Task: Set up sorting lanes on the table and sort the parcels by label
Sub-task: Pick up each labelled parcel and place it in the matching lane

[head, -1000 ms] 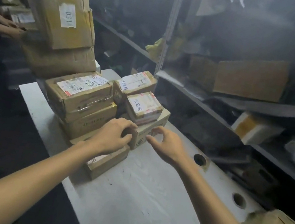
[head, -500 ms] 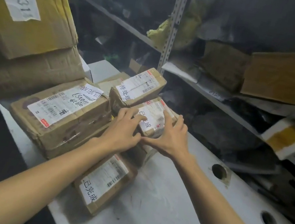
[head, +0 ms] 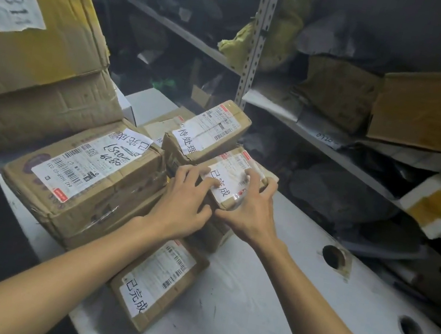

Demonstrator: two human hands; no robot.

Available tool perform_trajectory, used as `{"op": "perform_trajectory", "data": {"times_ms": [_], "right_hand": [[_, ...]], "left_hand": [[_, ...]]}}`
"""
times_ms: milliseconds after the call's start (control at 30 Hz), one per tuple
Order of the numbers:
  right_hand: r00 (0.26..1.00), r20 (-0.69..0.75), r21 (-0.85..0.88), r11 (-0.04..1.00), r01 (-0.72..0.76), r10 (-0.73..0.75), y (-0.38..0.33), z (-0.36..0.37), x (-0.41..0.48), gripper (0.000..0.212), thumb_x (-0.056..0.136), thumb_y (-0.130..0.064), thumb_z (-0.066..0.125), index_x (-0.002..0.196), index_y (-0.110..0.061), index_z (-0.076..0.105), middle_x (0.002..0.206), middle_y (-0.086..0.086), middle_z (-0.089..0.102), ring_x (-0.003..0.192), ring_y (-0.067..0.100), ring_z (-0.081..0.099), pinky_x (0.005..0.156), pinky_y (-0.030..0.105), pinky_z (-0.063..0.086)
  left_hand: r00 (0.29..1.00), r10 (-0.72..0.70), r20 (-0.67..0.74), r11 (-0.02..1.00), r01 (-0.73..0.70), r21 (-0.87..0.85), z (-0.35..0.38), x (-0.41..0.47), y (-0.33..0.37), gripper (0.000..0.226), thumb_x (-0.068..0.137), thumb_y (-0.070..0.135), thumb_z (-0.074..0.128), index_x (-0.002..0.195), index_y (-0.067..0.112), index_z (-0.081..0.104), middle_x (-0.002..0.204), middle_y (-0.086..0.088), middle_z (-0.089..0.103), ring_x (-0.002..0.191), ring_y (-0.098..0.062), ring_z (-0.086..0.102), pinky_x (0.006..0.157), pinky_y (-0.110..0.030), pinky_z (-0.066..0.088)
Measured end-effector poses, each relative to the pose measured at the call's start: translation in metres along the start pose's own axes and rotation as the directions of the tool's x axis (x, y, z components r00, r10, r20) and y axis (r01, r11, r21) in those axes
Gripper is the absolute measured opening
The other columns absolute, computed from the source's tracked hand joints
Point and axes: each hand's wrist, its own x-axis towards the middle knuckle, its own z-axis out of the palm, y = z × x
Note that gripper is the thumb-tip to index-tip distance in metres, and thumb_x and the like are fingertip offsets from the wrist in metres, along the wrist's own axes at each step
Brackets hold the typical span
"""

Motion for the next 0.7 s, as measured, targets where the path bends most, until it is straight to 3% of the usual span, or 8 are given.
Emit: {"op": "perform_trajectory", "data": {"times_ms": [100,233,367,533,600,667,700], "right_hand": [[1.0,-0.011,0.025,0.999,0.025,-0.025,0.005,-0.007,-0.01,0.103,0.059,-0.04,0.087,0.143,-0.025,0.03,0.14,0.002,0.018,0.128,0.029,0.039,0.099,0.03,0.046],[0.998,0.015,-0.003,0.998,0.057,-0.057,0.02,-0.024,-0.033,0.103,0.058,-0.044,0.086,0.143,-0.027,0.03,0.143,0.001,0.019,0.127,0.028,0.039,0.102,0.04,0.05],[0.993,0.03,-0.004,0.993,0.117,-0.117,0.041,-0.052,-0.062,0.101,0.059,-0.041,0.085,0.144,-0.025,0.033,0.142,-0.004,0.019,0.127,0.025,0.038,0.102,0.035,0.048],[0.984,0.037,-0.004,0.984,0.175,-0.175,0.065,-0.102,-0.095,0.098,0.06,-0.032,0.086,0.143,-0.025,0.035,0.136,-0.014,0.016,0.12,0.015,0.035,0.093,0.021,0.041],[0.982,0.045,-0.014,0.983,0.183,-0.182,0.073,-0.124,-0.106,0.099,0.06,-0.033,0.088,0.144,-0.025,0.035,0.141,-0.012,0.016,0.118,0.013,0.036,0.091,0.02,0.043],[0.982,0.053,-0.036,0.983,0.182,-0.18,0.081,-0.143,-0.117,0.1,0.06,-0.033,0.088,0.145,-0.026,0.035,0.144,-0.01,0.017,0.117,0.014,0.038,0.085,0.013,0.043],[0.983,0.055,-0.046,0.983,0.18,-0.177,0.085,-0.151,-0.123,0.101,0.06,-0.033,0.088,0.145,-0.026,0.034,0.145,-0.01,0.017,0.117,0.013,0.038,0.082,0.009,0.04]], "left_hand": [[1.0,-0.028,0.007,0.999,0.028,-0.032,-0.002,-0.004,0.005,0.055,0.091,0.021,0.055,0.143,0.02,0.037,0.149,-0.005,0.026,0.138,-0.021,0.015,0.115,-0.04,0.022],[0.992,-0.096,0.076,0.981,0.107,-0.159,-0.002,-0.009,0.019,0.053,0.099,0.026,0.048,0.148,0.019,0.03,0.152,-0.004,0.025,0.14,-0.023,0.02,0.116,-0.037,0.02],[0.972,-0.152,0.18,0.948,0.195,-0.251,0.005,-0.011,0.046,0.052,0.101,0.03,0.046,0.149,0.019,0.03,0.152,-0.004,0.035,0.138,-0.023,0.035,0.115,-0.036,0.027],[0.92,-0.222,0.323,0.852,0.344,-0.395,0.023,-0.015,0.093,0.044,0.097,0.035,0.052,0.136,0.019,0.041,0.132,0.0,0.057,0.12,-0.021,0.055,0.104,-0.033,0.04],[0.917,-0.239,0.32,0.759,0.382,-0.527,0.029,-0.017,0.113,0.029,0.097,0.03,0.054,0.123,0.018,0.046,0.115,-0.004,0.065,0.095,-0.011,0.064,0.086,-0.024,0.052],[0.906,-0.252,0.341,0.66,0.419,-0.624,0.032,-0.019,0.133,0.019,0.1,0.021,0.052,0.117,0.014,0.047,0.094,-0.001,0.065,0.067,-0.002,0.062,0.056,-0.012,0.05],[0.901,-0.259,0.347,0.633,0.43,-0.643,0.034,-0.02,0.141,0.02,0.1,0.023,0.051,0.117,0.014,0.047,0.091,-0.001,0.065,0.064,-0.002,0.061,0.051,-0.013,0.049]]}}
